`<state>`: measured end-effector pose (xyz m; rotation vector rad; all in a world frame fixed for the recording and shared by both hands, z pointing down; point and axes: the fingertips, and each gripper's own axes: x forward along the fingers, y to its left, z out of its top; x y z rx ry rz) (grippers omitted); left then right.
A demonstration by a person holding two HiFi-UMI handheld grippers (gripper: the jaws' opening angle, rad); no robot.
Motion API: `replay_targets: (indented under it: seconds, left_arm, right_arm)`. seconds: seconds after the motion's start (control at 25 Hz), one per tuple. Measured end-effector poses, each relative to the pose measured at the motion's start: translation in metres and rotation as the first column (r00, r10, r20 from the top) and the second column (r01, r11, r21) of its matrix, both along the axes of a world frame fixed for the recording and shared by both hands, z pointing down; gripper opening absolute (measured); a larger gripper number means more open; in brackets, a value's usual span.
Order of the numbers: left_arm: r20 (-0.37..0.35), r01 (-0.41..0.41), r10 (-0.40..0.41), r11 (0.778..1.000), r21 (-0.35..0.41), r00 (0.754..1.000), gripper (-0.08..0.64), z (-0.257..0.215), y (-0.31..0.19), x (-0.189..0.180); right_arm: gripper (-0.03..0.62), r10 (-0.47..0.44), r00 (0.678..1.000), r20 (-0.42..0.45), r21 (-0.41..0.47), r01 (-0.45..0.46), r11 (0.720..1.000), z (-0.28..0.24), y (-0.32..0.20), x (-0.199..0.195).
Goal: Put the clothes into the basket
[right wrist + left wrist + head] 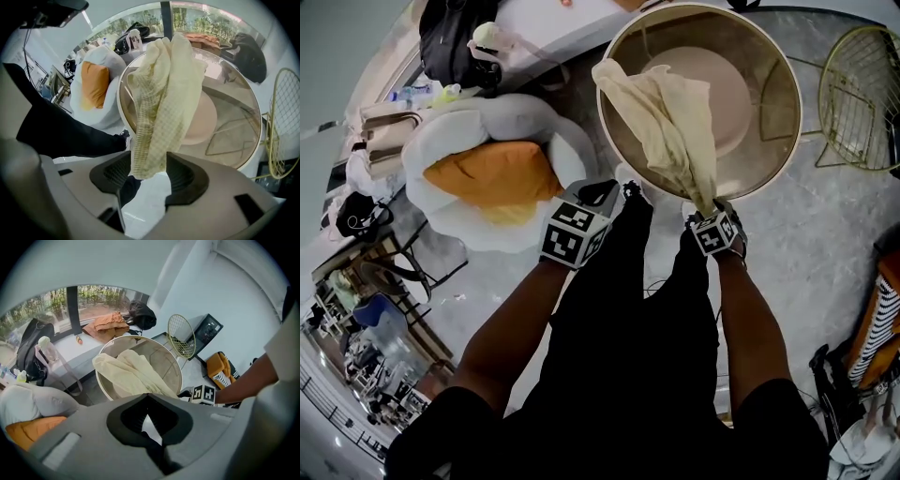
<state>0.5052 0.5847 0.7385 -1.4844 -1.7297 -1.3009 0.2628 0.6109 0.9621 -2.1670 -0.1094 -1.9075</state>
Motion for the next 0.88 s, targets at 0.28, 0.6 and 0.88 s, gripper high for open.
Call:
replay_targets:
  seconds: [0.28, 0.6, 0.88]
  left_arm:
    - [0.022, -0.006, 0.006, 1.000, 0.026, 1.000, 0.000, 0.013, -0.007, -0.008]
    - [0.017, 0.009, -0.009, 1.000, 0.017, 1.000, 0.000, 0.009, -0.005, -0.004]
    - [0.014, 0.047, -0.047, 0.999, -0.014, 0.999, 0.000, -0.009, 0.000, -0.008]
  right_arm:
    - [0.236, 0.034, 0.998, 0.059, 0.019, -0.036, 0.999, 0.022, -0.001, 0.000]
    - [0.135, 0.041, 0.997, 0.072, 0.053, -0.045, 0.998, 0.015, 0.002, 0.005]
    - [0.094, 0.071, 0.997, 0.037, 0.111, -0.075, 0.991, -0.016, 0.005, 0.010]
